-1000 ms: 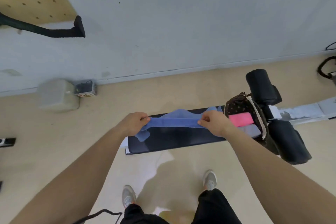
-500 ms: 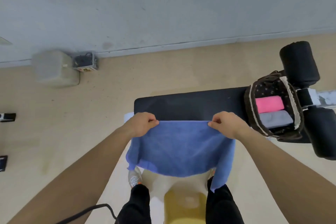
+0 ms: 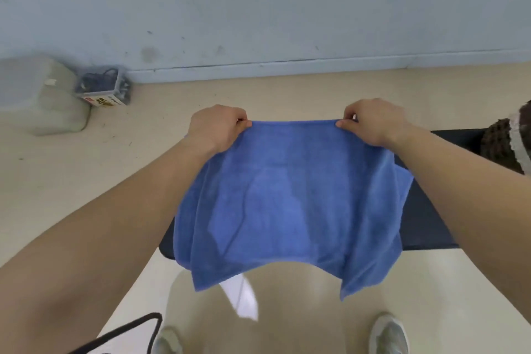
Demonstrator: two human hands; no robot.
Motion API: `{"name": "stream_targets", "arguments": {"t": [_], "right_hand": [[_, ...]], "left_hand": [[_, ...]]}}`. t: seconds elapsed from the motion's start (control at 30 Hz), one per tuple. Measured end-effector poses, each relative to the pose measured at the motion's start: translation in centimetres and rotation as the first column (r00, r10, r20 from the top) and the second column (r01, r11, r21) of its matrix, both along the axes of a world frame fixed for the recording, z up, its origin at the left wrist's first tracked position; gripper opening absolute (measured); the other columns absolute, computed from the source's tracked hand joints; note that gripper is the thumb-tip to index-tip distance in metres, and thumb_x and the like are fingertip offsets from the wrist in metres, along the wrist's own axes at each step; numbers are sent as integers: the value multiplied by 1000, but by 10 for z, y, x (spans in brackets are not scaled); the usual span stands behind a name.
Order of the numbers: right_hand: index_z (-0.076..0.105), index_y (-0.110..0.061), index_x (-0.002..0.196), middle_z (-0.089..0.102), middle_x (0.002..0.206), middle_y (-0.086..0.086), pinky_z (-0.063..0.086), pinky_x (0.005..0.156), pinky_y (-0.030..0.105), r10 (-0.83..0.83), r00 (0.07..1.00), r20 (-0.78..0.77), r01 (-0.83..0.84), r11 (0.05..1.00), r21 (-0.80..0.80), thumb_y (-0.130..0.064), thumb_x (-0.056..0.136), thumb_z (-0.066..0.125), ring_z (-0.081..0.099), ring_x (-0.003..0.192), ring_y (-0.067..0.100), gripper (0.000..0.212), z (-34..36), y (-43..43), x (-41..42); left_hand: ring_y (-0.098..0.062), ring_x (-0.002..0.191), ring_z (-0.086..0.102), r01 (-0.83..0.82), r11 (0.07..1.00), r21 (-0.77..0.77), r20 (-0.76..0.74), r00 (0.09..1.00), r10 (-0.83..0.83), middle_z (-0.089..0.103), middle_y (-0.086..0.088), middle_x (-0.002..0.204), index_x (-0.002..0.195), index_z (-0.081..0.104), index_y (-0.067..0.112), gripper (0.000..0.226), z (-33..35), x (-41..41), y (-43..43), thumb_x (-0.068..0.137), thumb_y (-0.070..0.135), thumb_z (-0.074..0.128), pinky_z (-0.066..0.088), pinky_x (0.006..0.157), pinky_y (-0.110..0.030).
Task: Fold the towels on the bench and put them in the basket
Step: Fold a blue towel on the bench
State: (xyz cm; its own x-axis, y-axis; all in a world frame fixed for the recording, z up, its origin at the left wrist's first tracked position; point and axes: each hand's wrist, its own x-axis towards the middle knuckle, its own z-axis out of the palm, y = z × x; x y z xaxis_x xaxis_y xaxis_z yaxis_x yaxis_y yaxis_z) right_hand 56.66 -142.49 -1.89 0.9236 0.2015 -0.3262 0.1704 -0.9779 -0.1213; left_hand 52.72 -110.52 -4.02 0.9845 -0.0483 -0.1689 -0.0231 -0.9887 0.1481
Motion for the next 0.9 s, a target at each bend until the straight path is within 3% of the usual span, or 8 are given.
{"name": "stream_targets", "arguments": {"t": [0.13,0.3,0.47,0.7,0.9], "right_hand": [[66,-28,95,65,106,1,42,74,34,-33,994,104,36,999,-27,-54,96,49,58,97,26,32,-36,1,0],[62,-24,126,55,131,7,36,99,44,-50,946,321,67,997,-42,-42,99,41,46,123,30,38,-33,6,-40],[60,-21,129,55,130,6,37,97,42,-3,905,425,22,999,-40,-35,96,45,47,120,30,38,-13,13,-122],[49,-25,141,49,141,0,36,99,40,94,942,322,-95,995,-10,-39,99,41,43,128,26,45,-1,43,-226],[42,-26,147,42,148,-3,35,106,41,136,958,254,-162,983,84,-42,99,42,40,132,26,50,-19,75,-263]], "left_hand": [[-24,100,60,6,1000,-24,24,1000,-5,67,3,105,103,68,31,28,-35,3,2,98,48,46,46,78,-37],[-27,117,53,-57,996,-62,246,967,71,61,-1,121,122,62,25,33,-29,-35,10,98,42,47,43,95,-43],[-27,123,49,-130,981,-146,253,953,164,54,-3,135,133,56,22,39,-6,-120,20,96,35,50,45,97,-43],[-25,119,54,-233,958,-170,137,957,257,52,1,138,136,52,26,40,8,-233,31,97,32,48,50,91,-41],[-26,121,55,-291,906,-308,171,920,353,53,-3,139,138,52,23,41,-13,-253,39,98,26,50,49,96,-41]]}}
